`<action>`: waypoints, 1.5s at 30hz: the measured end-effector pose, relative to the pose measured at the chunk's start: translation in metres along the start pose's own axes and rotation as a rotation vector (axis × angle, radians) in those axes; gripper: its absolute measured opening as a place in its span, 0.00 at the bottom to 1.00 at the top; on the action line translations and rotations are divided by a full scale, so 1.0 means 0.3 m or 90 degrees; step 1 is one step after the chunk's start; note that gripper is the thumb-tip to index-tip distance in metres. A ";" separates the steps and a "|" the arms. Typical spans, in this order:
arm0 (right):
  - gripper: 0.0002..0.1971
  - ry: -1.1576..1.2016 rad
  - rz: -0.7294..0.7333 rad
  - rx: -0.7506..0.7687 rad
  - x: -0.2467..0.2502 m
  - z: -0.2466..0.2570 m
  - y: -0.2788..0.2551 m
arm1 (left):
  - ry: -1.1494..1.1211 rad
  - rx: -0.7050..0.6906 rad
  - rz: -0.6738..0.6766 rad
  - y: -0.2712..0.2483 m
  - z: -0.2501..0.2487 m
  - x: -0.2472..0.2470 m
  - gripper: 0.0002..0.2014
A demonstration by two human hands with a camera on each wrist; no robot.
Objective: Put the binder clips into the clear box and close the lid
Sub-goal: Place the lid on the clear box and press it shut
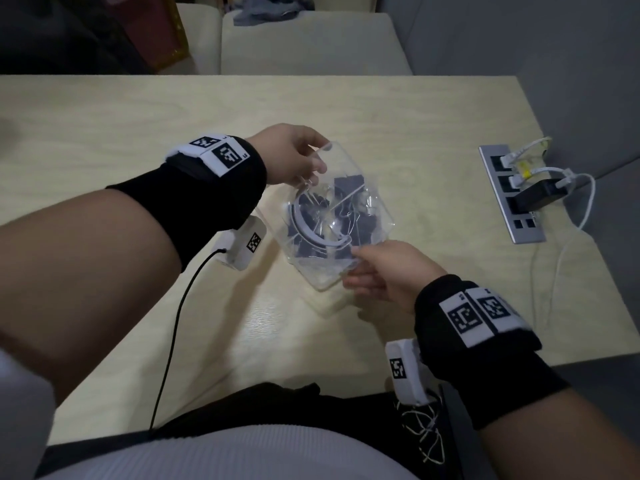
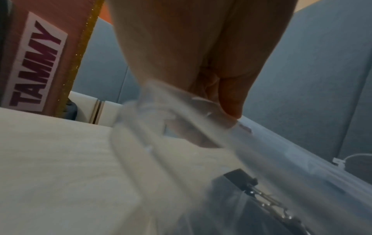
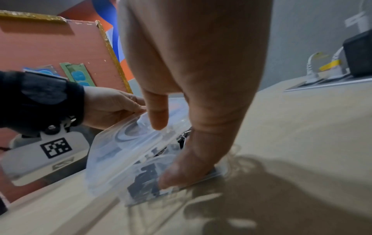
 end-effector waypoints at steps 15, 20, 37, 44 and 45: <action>0.06 -0.203 -0.135 0.126 0.203 0.093 0.067 | 0.341 -0.029 -0.025 0.054 0.005 -0.027 0.20; 0.09 -0.097 -0.249 0.169 0.207 0.065 0.076 | 0.403 0.009 -0.001 0.059 0.027 -0.026 0.22; 0.08 -0.245 -0.368 0.175 0.226 0.079 0.067 | 0.278 0.077 -0.021 -0.015 0.024 -0.032 0.15; 0.08 -0.254 -0.367 0.165 0.190 0.045 0.040 | 0.364 0.076 -0.041 -0.020 0.055 -0.030 0.14; 0.08 -0.260 -0.365 0.170 0.182 0.042 0.035 | 0.376 0.066 -0.053 -0.020 0.054 -0.028 0.15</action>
Point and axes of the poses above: each hand's wrist, its own y-axis towards the middle knuckle, its own x-axis out of the back of the hand, z = x × y, the point moved 4 cm from there along y, towards the middle knuckle, and after that the axes turned 3 degrees about -y, right-handed, at the moved point
